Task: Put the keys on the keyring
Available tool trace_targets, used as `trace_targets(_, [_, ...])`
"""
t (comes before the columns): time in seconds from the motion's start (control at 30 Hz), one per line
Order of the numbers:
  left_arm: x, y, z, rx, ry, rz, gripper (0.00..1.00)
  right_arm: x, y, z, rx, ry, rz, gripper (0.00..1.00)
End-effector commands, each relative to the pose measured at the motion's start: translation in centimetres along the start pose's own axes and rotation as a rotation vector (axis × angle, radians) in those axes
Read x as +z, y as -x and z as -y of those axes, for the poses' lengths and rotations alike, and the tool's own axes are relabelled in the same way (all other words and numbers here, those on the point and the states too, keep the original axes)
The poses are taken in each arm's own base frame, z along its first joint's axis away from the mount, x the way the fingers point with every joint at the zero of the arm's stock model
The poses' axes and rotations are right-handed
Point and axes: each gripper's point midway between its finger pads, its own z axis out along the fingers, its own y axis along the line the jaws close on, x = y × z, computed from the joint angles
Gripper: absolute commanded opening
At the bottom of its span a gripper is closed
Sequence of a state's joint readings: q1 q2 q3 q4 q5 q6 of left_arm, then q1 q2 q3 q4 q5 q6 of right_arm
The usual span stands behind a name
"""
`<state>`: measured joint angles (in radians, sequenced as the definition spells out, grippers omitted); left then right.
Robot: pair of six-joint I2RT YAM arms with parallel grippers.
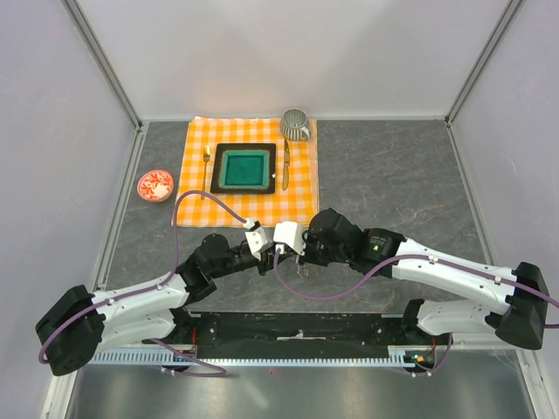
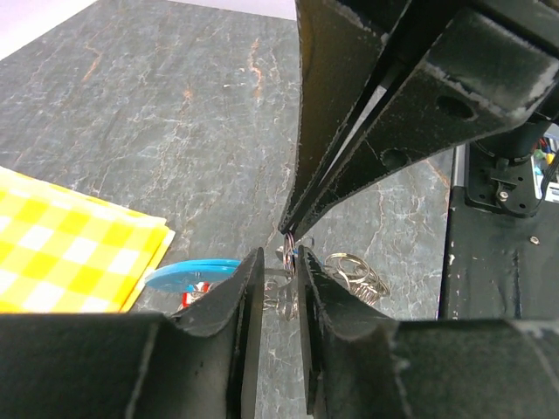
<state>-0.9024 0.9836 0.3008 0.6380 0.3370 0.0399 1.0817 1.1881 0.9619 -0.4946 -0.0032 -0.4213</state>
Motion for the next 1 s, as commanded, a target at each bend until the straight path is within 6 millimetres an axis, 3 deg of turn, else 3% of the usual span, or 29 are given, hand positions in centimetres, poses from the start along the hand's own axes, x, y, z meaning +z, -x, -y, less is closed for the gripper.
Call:
trace_targets(0.0, [-0.2,0.0,-0.6,0.005,0.048,0.017,0.3,0.7,2.9,0.1,-0.003,-0.019,0.122,0.0])
trace_targets(0.03, [-0.3,1.0,-0.8,0.011,0.065,0.068,0.33,0.7,3.0,0.2,0.011,-0.026,0.13,0.0])
trace_targets(0.27, [-0.7,0.6,-0.4,0.013,0.049,0.092,0.37,1.0,2.5,-0.4,0.043,-0.017,0.15,0.0])
trace_targets(0.97, [-0.7,0.4,0.0,0.01,0.032,0.084,0.29,0.6,2.2,-0.5,0.063,-0.037,0.191,0.0])
